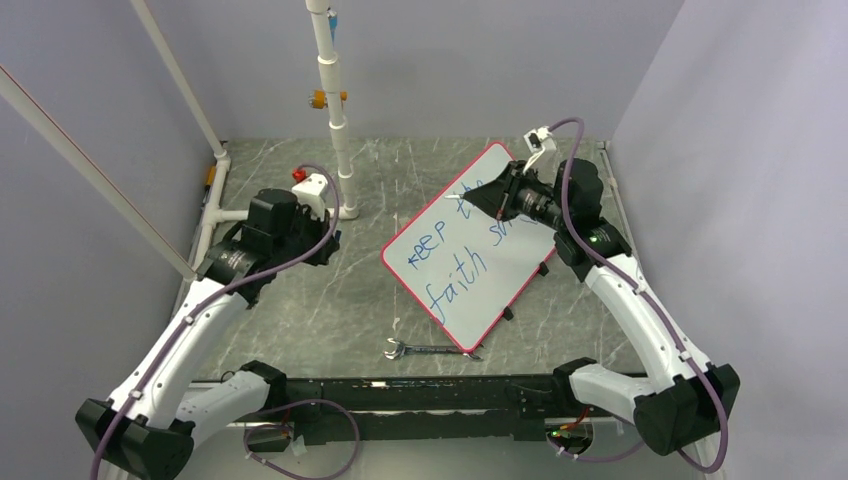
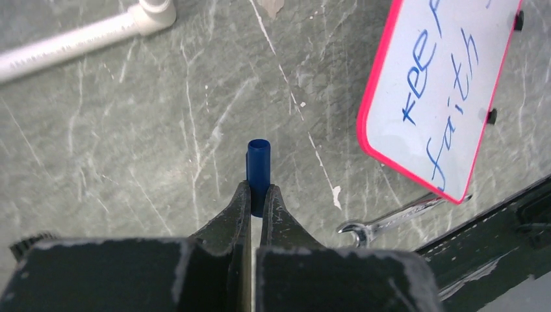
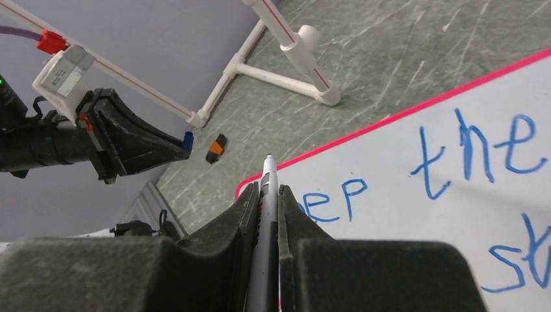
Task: Write a sentence on the whiteboard
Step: Close the whiteboard marker at the center of the board.
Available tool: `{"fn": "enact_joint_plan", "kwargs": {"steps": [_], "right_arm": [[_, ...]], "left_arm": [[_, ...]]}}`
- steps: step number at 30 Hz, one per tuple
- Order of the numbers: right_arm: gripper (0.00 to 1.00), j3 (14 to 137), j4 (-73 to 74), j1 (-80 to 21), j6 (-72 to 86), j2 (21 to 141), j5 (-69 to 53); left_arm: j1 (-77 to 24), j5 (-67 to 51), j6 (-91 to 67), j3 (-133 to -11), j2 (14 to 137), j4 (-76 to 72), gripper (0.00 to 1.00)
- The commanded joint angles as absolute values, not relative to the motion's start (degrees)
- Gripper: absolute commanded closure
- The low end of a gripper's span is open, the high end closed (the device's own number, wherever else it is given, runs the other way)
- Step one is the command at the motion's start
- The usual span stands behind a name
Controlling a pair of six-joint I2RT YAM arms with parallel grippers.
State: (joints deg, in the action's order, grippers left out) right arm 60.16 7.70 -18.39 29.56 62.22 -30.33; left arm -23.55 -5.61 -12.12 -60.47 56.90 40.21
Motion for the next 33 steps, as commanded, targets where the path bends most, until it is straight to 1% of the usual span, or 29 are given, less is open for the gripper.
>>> {"fn": "enact_joint_plan", "kwargs": {"steps": [1,7,11,15,21,33], "right_arm": [[1.00,65.3,7.7,-20.4,27.0,63.7,-30.8],[1.00,66.6,9.8,-21.1,25.2,64.5,-33.5],[1.00,66.1,9.3,-21.5,25.8,65.3,-37.9],[1.00,66.5,9.2,-23.8,26.1,67.0,-42.3],[1.00,68.8,11.8,-28.3,24.0,70.6,-42.9],[1.00,72.2,13.5,-35.9,22.1,76.4,-42.1]], "left_arm": [[-24.3,-9.4,-3.2,-62.2,54.9,36.2,1.00],[-26.6,-13.9,5.6,-54.7,50.6,23.6,1.00],[-27.2,-15.6,9.5,-50.4,48.9,18.4,1.00],[-27.2,-20.8,14.1,-49.0,48.3,19.1,1.00],[-27.6,-25.3,16.7,-46.7,46.4,18.1,1.00],[-29.5,-27.6,18.4,-45.1,44.6,18.4,1.00]]}}
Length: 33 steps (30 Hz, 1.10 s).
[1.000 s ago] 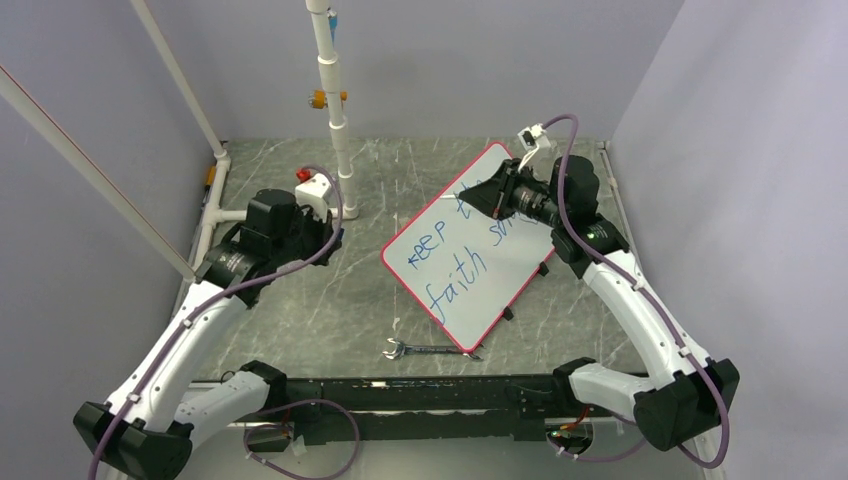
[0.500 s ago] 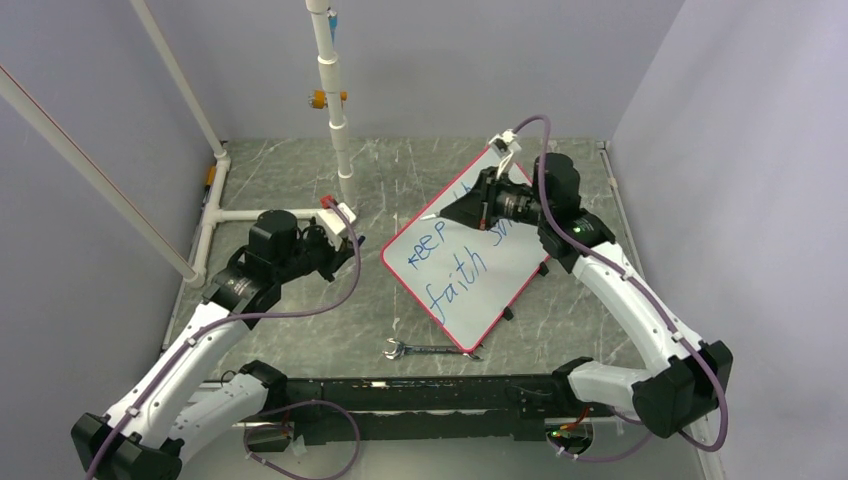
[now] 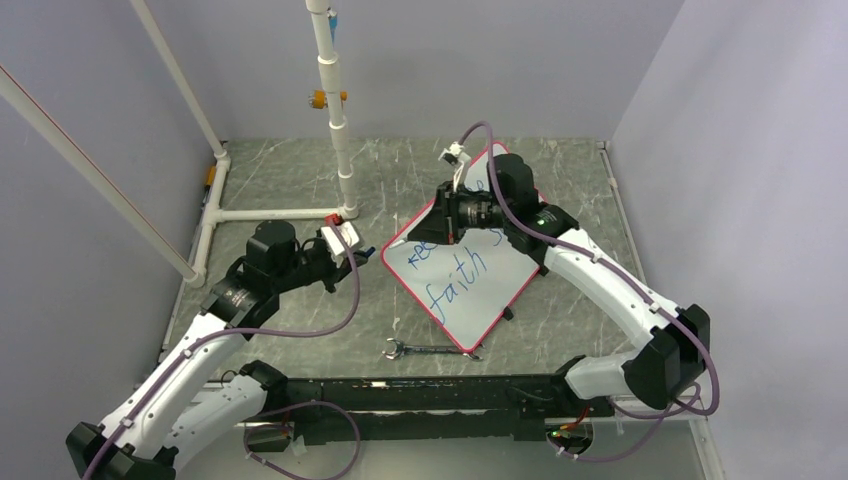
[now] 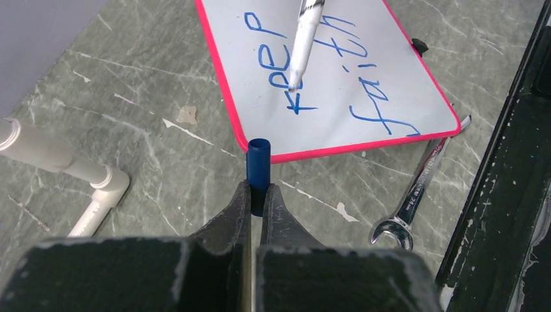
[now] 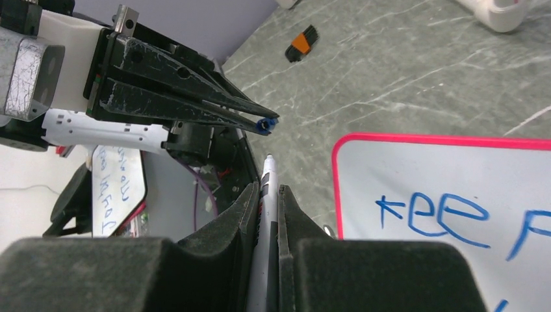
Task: Write a sentence on the whiteboard
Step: Close the whiteboard marker at the center of the board.
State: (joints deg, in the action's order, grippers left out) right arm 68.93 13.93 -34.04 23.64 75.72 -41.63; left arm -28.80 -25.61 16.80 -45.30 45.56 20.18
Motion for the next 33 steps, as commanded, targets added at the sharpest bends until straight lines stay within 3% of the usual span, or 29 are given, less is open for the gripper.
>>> {"fn": "enact_joint_plan", "kwargs": {"steps": [1,33], "right_arm": [[1.00,72.4,13.3,-36.2,22.3,76.6,-41.9],[1.00,75.0,13.3,-40.0,22.1,78.6,-36.7]], "left_arm": [[-29.7,-27.7,18.5,-45.0,44.4,18.4,1.00],[-30.8,-27.9,18.6,-44.5,43.5,18.9,1.00]]}}
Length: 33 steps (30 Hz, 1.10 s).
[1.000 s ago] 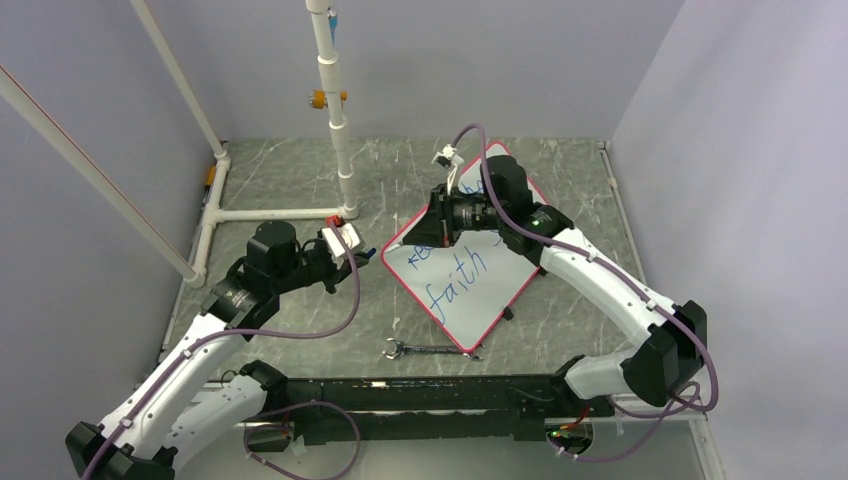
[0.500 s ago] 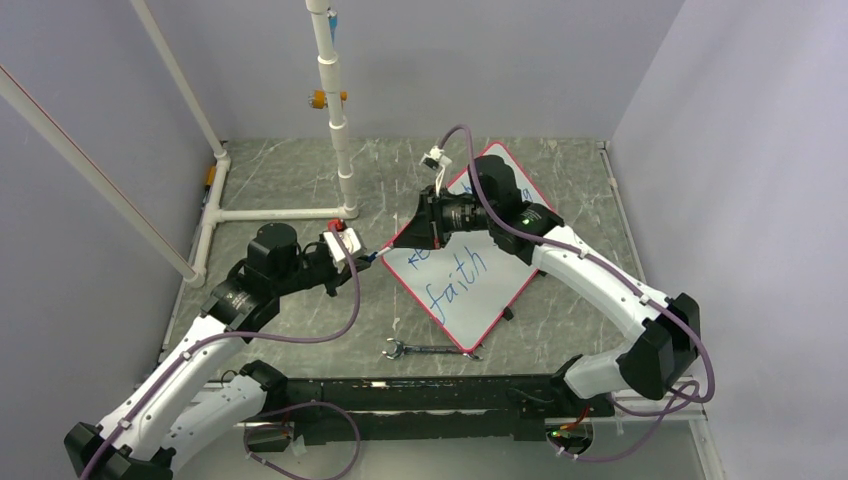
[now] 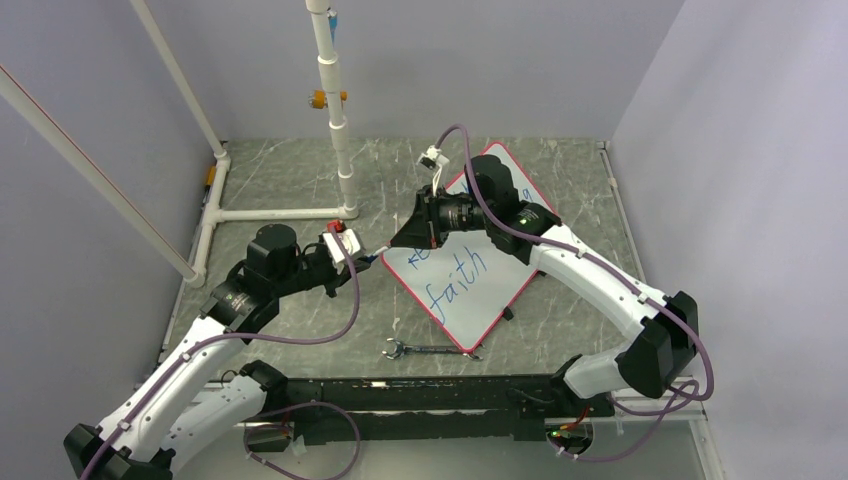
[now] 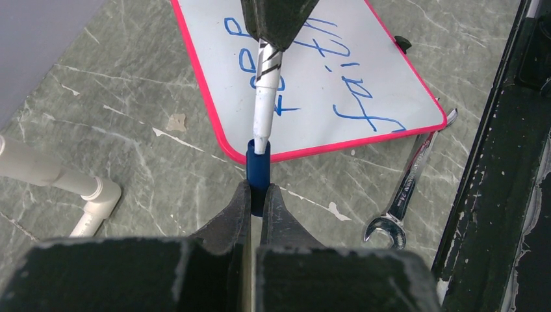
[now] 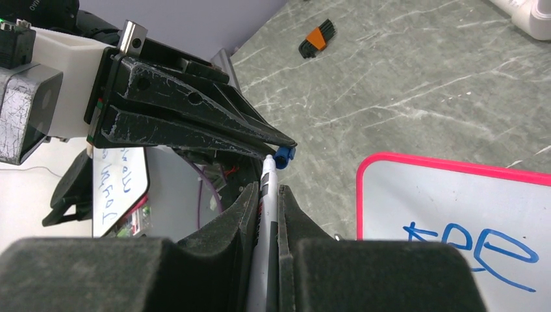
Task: Write a sentence on the whiteboard
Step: Close the whiteboard marker at the center of the board.
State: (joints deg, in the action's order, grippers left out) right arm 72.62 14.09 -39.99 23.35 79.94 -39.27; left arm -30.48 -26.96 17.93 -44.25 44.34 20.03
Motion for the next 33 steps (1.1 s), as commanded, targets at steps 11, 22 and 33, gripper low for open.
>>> {"fn": "enact_joint_plan", "kwargs": {"steps": [11,22,33], "right_arm": [[1.00,74.4,13.8,-39.9,22.3,78.0,-35.1],[1.00,73.8,12.8,-39.9,22.9,76.9,-35.5],[1.00,73.6,13.4,-39.9,22.8,76.5,-35.5]], "left_arm": [[-30.9,-27.6,18.4,-44.5,43.2,19.0,1.00],[-30.9,-26.9,18.0,-44.8,43.6,19.3,1.00],[-30.9,-26.6,17.8,-45.1,43.9,19.5,1.00]]}}
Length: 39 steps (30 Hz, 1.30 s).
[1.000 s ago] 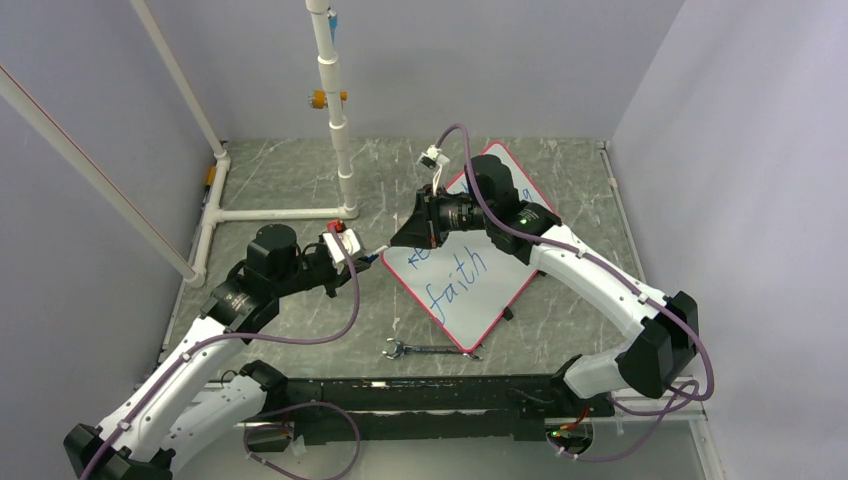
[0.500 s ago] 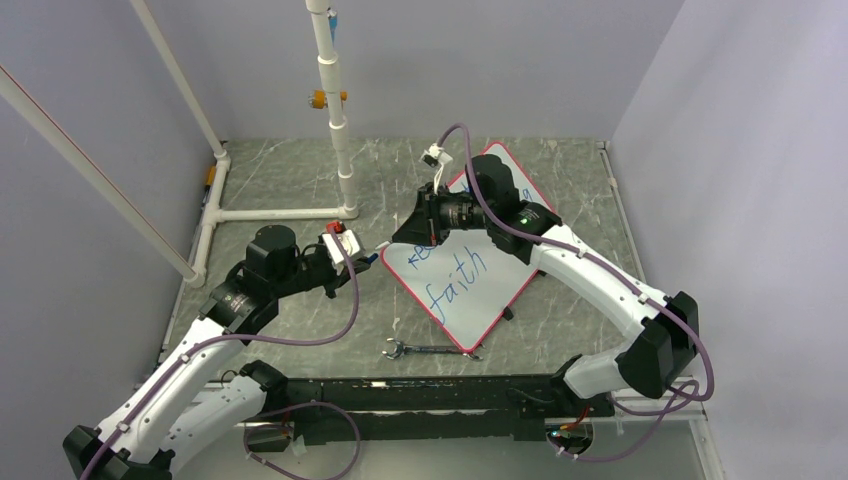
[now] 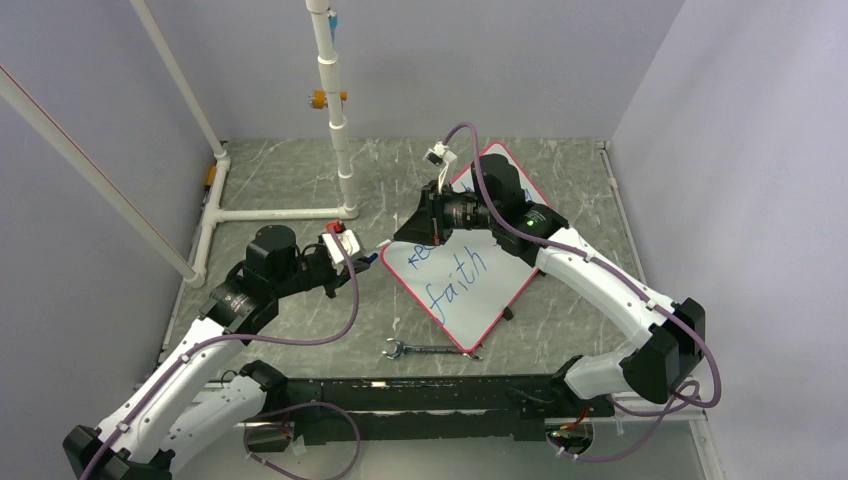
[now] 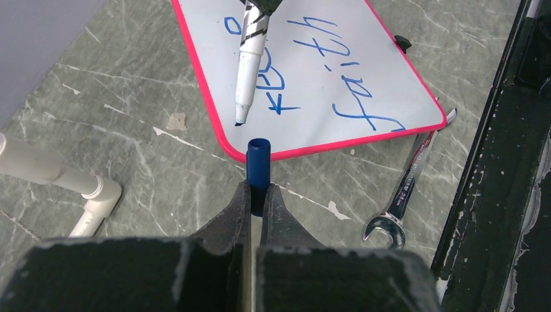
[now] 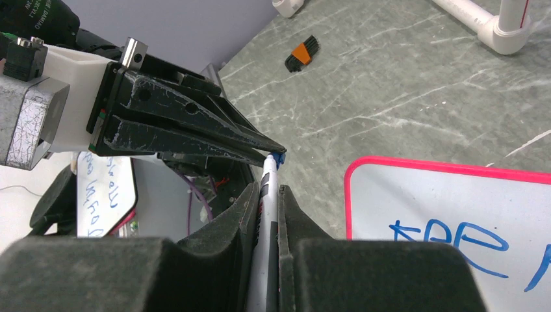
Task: Write a sentence on the whiteboard
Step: Close the whiteboard marker at the center of the board.
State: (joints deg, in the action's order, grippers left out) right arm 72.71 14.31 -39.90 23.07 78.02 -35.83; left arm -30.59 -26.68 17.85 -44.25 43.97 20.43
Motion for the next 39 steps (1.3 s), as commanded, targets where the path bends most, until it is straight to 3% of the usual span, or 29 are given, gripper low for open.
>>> {"fn": "enact_joint_plan", "kwargs": {"steps": [1,39], "right_arm": [[1.00,73.5,13.4,-39.9,22.8,76.5,-35.6],[1.00,72.7,12.1,-40.8,23.5,80.6,-38.0]], "left_arm": [[-30.9,-26.5,17.8,-45.2,43.8,19.4,1.00],[-30.8,-25.4,16.6,-45.8,45.0,19.8,1.00]]}}
